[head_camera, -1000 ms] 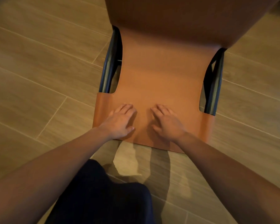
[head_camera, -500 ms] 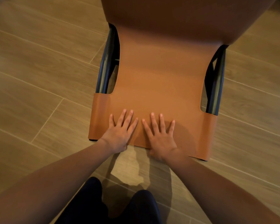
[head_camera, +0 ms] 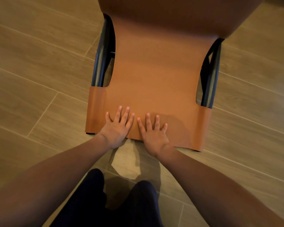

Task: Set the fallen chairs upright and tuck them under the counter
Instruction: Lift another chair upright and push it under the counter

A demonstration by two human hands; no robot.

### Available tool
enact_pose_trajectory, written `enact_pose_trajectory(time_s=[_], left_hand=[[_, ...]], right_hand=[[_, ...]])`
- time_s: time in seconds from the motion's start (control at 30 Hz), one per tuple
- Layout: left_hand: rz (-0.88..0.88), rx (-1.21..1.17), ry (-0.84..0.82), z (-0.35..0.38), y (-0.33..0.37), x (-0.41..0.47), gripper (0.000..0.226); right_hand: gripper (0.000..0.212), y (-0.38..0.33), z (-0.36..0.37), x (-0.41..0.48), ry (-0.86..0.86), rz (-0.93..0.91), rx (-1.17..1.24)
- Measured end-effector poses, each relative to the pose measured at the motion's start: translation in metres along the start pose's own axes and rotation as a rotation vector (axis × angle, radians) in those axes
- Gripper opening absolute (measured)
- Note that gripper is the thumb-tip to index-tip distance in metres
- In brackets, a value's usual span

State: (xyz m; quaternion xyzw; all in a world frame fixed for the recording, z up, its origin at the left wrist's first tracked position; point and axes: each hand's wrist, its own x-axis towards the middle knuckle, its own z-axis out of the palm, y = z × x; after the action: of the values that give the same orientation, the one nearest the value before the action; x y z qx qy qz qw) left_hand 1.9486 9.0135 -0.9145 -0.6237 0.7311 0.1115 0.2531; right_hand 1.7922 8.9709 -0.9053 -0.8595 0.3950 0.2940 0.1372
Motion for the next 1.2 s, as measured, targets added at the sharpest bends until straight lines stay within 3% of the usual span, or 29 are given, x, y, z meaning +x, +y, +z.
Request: enact_pose_trajectory(time_s=[0.23,0.5,0.63,0.83,1.0,1.2], left_hand=[[0.007,-0.06,-0.021,-0.062,-0.012,-0.032,0.084],[0.006,-0.173,-0.159,-0.194,-0.037,-0.087,0.087],[-0.002,-0.246,-0.195,-0.264,-0.051,-0.112,0.078],[0.042,-0.266,-0.245,-0.368,-0.082,-0.139,0.075],[0.101,-0.213,-0.084,-0.445,-0.118,-0.153,0.07],[0.075,-0.219,0.241,-0.527,-0.166,-0.148,0.039]], right_hand=[[0.072,0.003,-0.072,-0.045,-0.097,0.021,0.073],[0.068,0.012,-0.205,-0.118,-0.173,0.039,0.092],[0.069,0.022,-0.274,-0.151,-0.199,0.045,0.085],[0.069,0.042,-0.376,-0.187,-0.164,-0.03,-0.041],[0.06,0.064,-0.462,-0.205,-0.101,-0.037,-0.07],[0.042,0.105,-0.552,-0.218,0.087,0.011,-0.029]])
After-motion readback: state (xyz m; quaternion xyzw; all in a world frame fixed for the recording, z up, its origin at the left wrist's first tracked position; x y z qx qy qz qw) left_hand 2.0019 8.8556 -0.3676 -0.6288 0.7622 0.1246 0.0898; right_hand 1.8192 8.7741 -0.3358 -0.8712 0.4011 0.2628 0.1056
